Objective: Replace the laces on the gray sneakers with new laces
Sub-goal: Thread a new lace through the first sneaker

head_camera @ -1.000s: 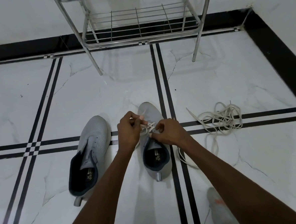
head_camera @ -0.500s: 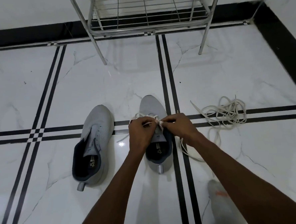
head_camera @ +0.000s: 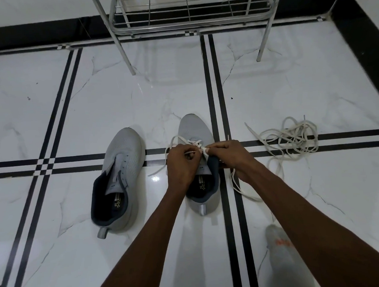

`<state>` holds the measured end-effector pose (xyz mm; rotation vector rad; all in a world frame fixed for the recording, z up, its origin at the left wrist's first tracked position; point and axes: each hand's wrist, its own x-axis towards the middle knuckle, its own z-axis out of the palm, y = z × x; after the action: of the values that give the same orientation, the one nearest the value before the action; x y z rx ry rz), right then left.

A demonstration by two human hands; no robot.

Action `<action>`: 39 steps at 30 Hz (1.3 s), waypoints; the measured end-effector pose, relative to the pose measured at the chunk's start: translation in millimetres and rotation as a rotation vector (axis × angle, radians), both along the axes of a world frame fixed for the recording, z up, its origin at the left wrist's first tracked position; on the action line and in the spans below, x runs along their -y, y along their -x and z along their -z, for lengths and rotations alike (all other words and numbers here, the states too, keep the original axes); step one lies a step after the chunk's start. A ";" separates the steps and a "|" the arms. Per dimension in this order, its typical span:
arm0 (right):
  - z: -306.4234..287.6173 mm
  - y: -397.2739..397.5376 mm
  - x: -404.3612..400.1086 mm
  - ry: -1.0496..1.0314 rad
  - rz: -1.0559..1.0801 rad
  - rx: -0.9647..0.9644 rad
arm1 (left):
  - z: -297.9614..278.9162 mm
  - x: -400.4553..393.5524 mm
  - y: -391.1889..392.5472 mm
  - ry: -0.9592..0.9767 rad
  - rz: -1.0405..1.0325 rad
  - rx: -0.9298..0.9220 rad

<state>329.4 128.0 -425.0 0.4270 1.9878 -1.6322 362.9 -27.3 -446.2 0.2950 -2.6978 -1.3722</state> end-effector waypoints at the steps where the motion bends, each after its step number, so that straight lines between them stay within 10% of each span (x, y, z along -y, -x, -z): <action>1: 0.0 0.7 -1.4 0.042 0.007 0.031 | 0.5 -0.1 0.5 -0.004 -0.003 -0.002; 22: 11.6 9.9 -3.5 0.010 -0.020 -0.117 | -14.7 -11.9 -7.7 0.080 -0.106 0.168; 28: 20.6 15.8 -50.5 -0.621 0.003 -0.308 | -10.2 -12.3 -10.7 0.010 -0.160 0.175; 32: 10.9 13.7 -18.8 -0.516 -0.193 -0.682 | -14.0 -12.4 -9.9 -0.023 -0.120 0.156; 39: 24.9 12.0 -9.9 -0.729 -0.434 -0.640 | -6.9 -8.5 -8.7 0.007 -0.096 0.143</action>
<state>317.4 137.9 -449.9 -0.3265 2.8744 -0.7759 371.6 -18.8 -439.2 0.5346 -2.7600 -1.3634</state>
